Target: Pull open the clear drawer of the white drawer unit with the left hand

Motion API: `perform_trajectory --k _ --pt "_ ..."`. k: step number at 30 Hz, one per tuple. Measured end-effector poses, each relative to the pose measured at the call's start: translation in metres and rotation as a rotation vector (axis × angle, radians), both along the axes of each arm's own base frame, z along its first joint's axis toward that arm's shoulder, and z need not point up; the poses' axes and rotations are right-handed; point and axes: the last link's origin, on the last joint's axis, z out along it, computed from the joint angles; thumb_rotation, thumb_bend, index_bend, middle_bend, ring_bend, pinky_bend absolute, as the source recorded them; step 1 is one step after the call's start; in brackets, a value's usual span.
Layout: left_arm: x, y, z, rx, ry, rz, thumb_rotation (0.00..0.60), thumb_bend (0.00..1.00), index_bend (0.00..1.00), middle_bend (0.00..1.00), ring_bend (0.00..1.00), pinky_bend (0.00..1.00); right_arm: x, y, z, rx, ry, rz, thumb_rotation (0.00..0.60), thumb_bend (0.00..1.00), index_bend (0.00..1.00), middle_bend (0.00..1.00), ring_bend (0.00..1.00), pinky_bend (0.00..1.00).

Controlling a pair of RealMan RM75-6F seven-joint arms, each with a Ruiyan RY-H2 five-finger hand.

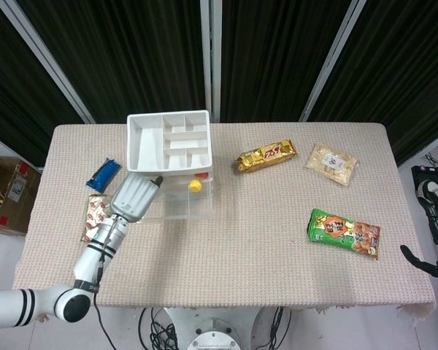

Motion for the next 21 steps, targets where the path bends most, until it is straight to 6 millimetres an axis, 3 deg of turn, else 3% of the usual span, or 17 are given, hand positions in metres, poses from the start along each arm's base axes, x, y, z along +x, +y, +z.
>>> perform_trajectory --k 5,14,21 --pt "0.000 -0.001 -0.006 0.002 0.040 -0.008 0.600 0.30 0.34 0.86 0.94 1.00 0.000 0.001 0.000 0.003 -0.005 0.000 0.600 0.13 0.00 0.01 0.00 0.00" --pt "0.000 0.003 -0.013 0.015 0.062 -0.040 0.600 0.39 0.47 0.86 0.95 1.00 -0.001 0.001 0.000 0.004 -0.008 -0.004 0.600 0.13 0.00 0.01 0.00 0.00" --pt "0.003 0.000 -0.012 0.023 0.044 -0.069 0.600 0.41 0.48 0.87 0.95 1.00 -0.001 0.001 0.000 0.008 -0.012 -0.001 0.600 0.13 0.00 0.01 0.00 0.00"
